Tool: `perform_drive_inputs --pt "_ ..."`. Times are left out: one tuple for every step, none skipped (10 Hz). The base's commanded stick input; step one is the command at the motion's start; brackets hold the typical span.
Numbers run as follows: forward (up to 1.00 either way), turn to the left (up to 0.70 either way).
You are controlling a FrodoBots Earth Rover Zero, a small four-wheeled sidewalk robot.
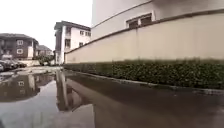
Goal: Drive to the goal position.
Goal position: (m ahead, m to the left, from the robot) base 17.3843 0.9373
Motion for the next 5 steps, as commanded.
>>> perform_drive_inputs --pt "0.70 0.35" --pt "0.70 0.35" --pt "0.70 0.35" --pt "0.70 0.35" --pt "0.70 0.35"
